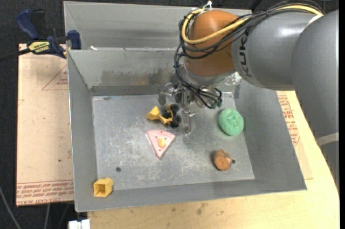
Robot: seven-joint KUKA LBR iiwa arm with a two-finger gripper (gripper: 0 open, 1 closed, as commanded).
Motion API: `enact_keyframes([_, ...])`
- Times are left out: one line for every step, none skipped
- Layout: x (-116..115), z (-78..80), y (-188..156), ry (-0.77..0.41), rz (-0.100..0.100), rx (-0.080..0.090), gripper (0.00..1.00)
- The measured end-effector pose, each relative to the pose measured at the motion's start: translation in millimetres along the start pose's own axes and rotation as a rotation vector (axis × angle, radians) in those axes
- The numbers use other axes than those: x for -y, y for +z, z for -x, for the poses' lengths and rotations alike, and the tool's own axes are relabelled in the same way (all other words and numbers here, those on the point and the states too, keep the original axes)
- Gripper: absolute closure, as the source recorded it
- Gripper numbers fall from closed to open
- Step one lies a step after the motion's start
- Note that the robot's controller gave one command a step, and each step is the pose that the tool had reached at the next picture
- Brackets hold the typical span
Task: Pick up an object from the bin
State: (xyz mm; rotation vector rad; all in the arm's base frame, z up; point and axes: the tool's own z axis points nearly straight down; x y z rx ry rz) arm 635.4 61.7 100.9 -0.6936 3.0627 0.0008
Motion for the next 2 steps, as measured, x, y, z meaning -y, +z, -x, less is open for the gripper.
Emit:
enact_keyframes([-2.6, 7.8, 28.5, -0.250, 0.001, 0.002, 1.00])
enact_keyframes([-2.7, 7.8, 28.5, -0.250, 0.001, 0.002, 1.00])
